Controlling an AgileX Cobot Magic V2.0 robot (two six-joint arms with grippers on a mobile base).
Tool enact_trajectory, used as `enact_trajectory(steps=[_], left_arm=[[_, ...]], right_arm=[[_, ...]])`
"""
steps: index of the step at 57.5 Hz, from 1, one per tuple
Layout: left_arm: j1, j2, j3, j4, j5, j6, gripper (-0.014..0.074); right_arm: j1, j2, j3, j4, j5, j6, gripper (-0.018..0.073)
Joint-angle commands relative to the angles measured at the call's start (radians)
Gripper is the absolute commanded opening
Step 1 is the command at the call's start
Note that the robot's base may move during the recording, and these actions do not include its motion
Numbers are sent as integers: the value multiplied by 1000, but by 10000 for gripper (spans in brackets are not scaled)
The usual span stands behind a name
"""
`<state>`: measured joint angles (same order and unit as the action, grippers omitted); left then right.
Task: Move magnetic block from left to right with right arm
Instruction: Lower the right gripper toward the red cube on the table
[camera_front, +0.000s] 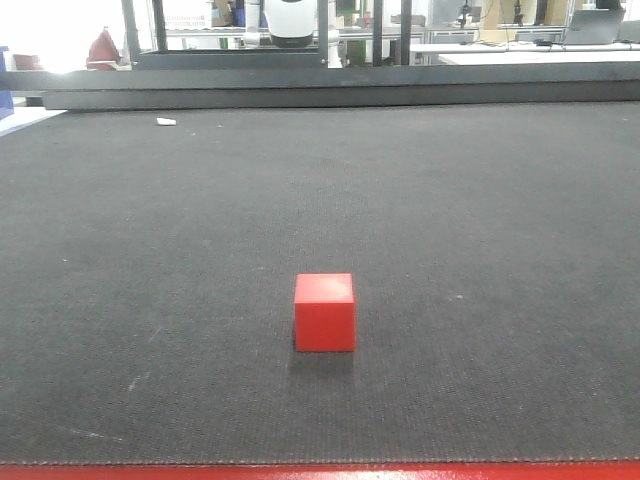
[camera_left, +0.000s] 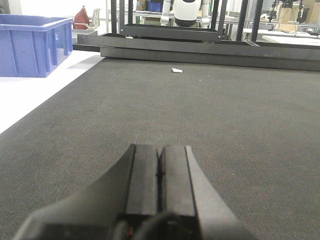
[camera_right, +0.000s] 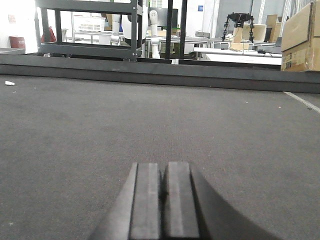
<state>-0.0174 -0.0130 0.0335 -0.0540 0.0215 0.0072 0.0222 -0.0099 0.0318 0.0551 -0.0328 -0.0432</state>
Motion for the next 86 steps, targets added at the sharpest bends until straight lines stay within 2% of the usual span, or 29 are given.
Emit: enact_trajectory(steps=[1,63,69,81,86], left_arm=[[1,-10,7,-3,-78,-7,-126],[1,-10,7,-3,-78,-7,-126],[1,-10,7,-3,-78,-7,-126],[1,-10,7,-3,-78,-7,-126],[1,-10,7,-3,-78,-7,-126]], right_arm=[[-5,-22,-2,-1,-84,-8,39],[-6,-21,-15,-1,-84,-8,39],[-6,-9,-82,-16,-2,-8,39],[-6,121,-289,-17,331,-8,39],[-6,205,-345,-17,375,-8,39]])
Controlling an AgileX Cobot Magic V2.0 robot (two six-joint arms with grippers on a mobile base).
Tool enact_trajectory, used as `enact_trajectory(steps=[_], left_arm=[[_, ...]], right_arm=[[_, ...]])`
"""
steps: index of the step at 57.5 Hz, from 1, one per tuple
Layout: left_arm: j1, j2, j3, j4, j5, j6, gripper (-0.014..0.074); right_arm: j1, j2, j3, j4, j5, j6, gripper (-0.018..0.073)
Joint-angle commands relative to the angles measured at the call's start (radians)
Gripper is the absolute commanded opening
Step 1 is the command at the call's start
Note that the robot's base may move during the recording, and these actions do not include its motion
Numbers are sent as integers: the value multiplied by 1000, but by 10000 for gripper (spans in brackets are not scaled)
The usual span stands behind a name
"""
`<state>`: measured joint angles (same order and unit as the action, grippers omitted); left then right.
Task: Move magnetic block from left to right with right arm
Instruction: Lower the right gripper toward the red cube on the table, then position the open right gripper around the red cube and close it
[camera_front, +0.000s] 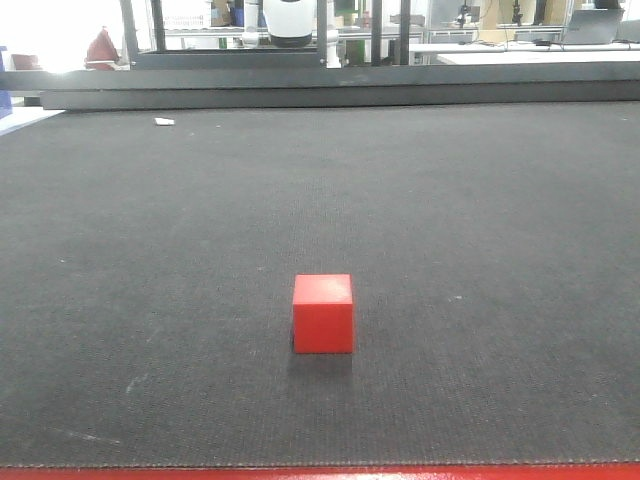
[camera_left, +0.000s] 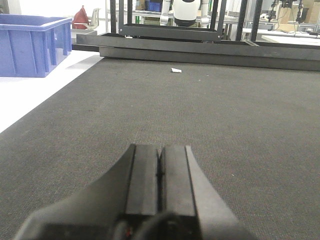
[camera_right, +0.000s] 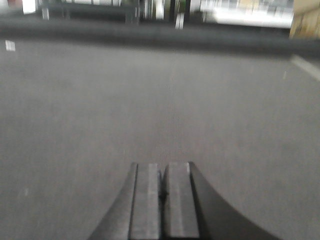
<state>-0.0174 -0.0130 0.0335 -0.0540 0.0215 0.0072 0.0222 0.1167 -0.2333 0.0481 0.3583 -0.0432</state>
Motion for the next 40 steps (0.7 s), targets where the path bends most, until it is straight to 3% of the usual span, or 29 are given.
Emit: enact_trajectory(steps=[1,18,29,35,40], left_arm=[[1,-10,7,-3,-78,-7,-126],[1,-10,7,-3,-78,-7,-126],[1,-10,7,-3,-78,-7,-126],[1,-10,7,-3,-78,-7,-126],[1,-10,7,-3,-78,-7,-126]], right_arm=[[-6,100,-92,-10,-15,-8,39],[3,473,-273,-11,62,3,39],[90,700,-388,-100,147,192,41],[172,802,-434,-164,186,353,121],[245,880,-474,-193,218,465,295]])
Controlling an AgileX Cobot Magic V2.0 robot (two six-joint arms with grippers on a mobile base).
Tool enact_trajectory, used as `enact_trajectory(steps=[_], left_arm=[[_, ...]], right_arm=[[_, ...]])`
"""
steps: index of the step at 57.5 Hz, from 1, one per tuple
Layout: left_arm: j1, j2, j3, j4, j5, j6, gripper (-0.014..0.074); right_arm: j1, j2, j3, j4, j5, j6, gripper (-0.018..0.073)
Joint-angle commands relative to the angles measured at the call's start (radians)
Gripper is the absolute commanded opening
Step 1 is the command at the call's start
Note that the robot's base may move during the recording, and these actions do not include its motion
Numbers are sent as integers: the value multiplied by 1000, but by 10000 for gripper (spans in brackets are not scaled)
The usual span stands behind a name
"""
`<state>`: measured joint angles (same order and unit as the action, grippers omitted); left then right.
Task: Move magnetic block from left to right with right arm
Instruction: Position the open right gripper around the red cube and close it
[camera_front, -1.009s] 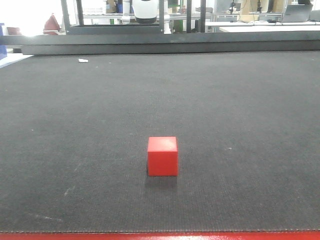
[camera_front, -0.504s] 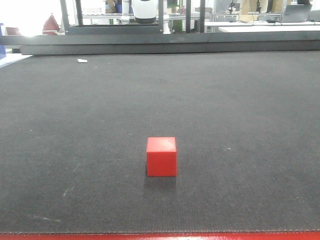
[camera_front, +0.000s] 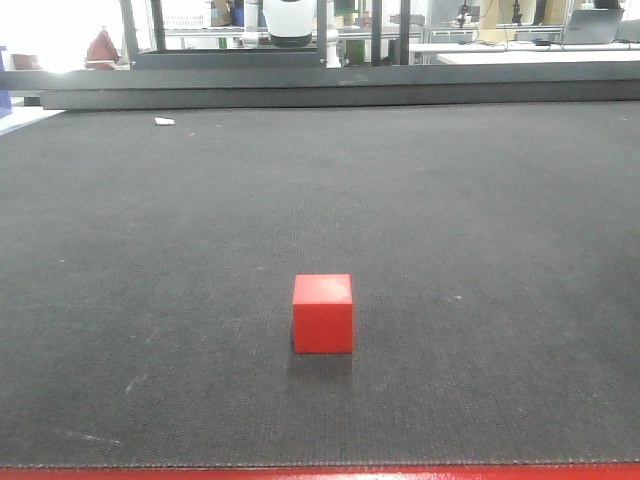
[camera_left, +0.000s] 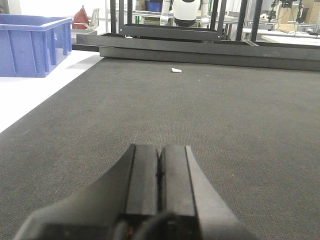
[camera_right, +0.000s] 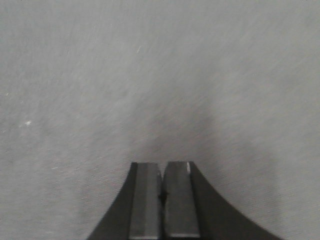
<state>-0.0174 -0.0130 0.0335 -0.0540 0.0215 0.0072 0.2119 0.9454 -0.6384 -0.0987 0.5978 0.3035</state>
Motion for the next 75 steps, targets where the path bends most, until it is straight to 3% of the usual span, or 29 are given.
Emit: enact_trajectory(steps=[1,8,10,27,35,44,60,75], left_arm=[[1,-10,7,-3,-78,-7,-126],[1,-10,7,-3,-78,-7,-126],[1,-10,7,-3,-78,-7,-126],[1,-10,7,-3,-78,-7,-126],[1,-10,7,-3,-78,-7,-126],[1,-10,7,-3,-78,-7,-126],[1,-10,7,-3,-78,-7,-126],[1,-10,7,-3,-78,-7,-126]], right_arm=[[67,62,-75,-47,-16,132,328],[160,145,-143,-47,48,238,594],[188,172,-171,-47,82,258,627],[312,390,-444,70,369,306,607],[376,504,-551,75,443,317,607],[442,629,-681,75,523,414,607],[527,790,-867,99,588,465,607],[553,860,-888,104,567,500,607]])
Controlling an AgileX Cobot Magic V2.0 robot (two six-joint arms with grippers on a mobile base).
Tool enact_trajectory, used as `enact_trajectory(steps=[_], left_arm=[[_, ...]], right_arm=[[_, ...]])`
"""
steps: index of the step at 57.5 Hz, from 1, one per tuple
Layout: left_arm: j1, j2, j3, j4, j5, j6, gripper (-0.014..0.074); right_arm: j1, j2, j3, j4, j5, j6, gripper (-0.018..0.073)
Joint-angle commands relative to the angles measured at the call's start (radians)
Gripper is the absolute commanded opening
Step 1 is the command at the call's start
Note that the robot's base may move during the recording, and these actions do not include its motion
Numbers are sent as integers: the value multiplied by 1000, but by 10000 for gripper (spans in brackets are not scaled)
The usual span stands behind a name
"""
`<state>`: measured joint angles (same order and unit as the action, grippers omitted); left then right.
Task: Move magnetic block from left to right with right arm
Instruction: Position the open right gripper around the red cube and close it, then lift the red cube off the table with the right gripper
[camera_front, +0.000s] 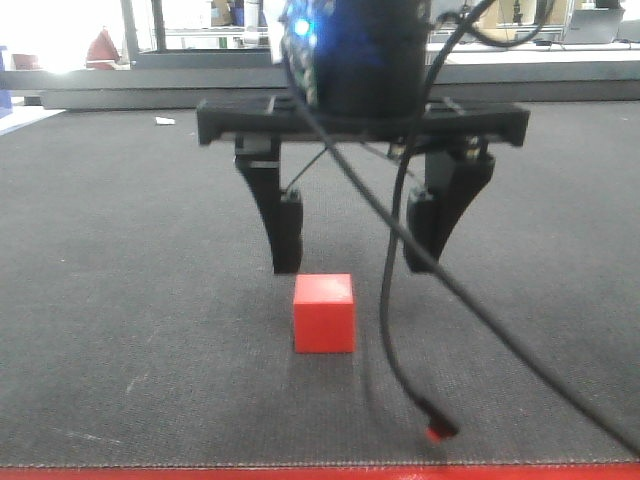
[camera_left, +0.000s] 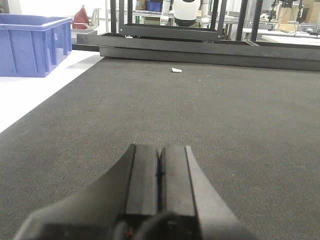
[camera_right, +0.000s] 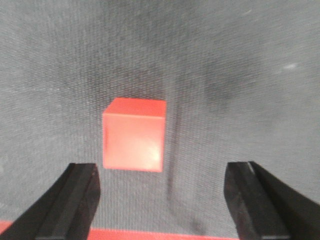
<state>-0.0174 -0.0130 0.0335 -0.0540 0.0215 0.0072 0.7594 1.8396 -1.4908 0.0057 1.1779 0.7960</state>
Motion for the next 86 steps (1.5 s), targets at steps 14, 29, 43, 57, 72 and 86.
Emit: enact_trajectory(steps=[14,29,43,57,72,86], left_arm=[[1,-10,7,-3,-78,-7,-126],[1,-10,7,-3,-78,-7,-126],[1,-10,7,-3,-78,-7,-126],[1,-10,7,-3,-78,-7,-126],[1,-10,7,-3,-78,-7,-126],[1,-10,7,-3,-78,-7,-126]], right_arm=[[19,0,-36,3,-56,8,607],[19,42,-36,7,-106,17,607],[19,62,-36,7,-100,19,607],[19,62,-36,7,-103,22,592],[19,62,-36,7,-97,22,365],[19,25,-35,-6,-81,22,331]])
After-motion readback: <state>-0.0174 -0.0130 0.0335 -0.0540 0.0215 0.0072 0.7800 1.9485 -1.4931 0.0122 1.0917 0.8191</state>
